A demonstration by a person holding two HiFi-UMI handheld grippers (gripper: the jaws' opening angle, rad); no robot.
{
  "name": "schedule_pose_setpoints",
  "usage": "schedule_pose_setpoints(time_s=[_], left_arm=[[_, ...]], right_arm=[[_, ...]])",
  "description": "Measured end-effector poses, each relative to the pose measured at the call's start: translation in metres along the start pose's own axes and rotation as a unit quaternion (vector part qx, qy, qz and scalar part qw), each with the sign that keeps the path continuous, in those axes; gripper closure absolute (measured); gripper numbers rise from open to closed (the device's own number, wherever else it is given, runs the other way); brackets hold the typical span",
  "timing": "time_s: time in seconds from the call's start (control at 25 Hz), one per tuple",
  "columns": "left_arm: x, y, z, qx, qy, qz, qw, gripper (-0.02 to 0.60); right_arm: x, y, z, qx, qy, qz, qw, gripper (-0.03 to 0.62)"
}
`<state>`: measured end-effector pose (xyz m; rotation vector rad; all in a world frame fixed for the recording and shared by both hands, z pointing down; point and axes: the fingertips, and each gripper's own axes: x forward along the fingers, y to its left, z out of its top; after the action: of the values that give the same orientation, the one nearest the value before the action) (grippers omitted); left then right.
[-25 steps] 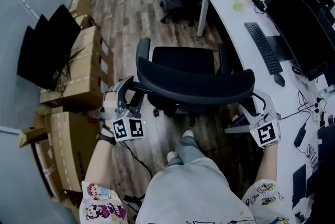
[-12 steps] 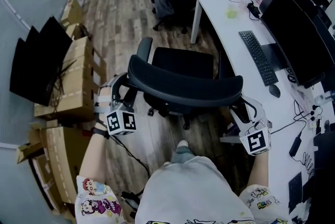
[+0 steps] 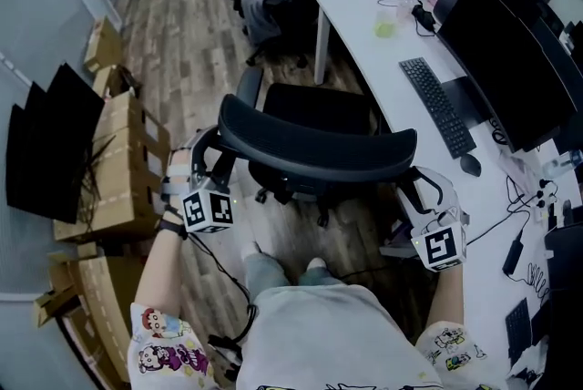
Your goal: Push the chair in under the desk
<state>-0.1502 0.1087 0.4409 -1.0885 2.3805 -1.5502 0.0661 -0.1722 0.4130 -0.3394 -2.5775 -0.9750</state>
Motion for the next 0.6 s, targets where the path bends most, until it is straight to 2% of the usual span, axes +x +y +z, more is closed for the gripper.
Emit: schedule_pose_setpoints(time_s=[0.24,0.6], left_arm=[[0.05,0.014,0.003,0.014,-0.047,-0.017,0.9986,0.308],[0.128,0.038,0.005,0.041,-0.116,-0.059,0.9906,0.311]], right_arm=[[0.021,-0.016,-0.003,0.022,0.006,-0.042,0.999,0.419],[0.049,-0.03,0.001,0.056,0.069,-0.111,0.99,0.424]])
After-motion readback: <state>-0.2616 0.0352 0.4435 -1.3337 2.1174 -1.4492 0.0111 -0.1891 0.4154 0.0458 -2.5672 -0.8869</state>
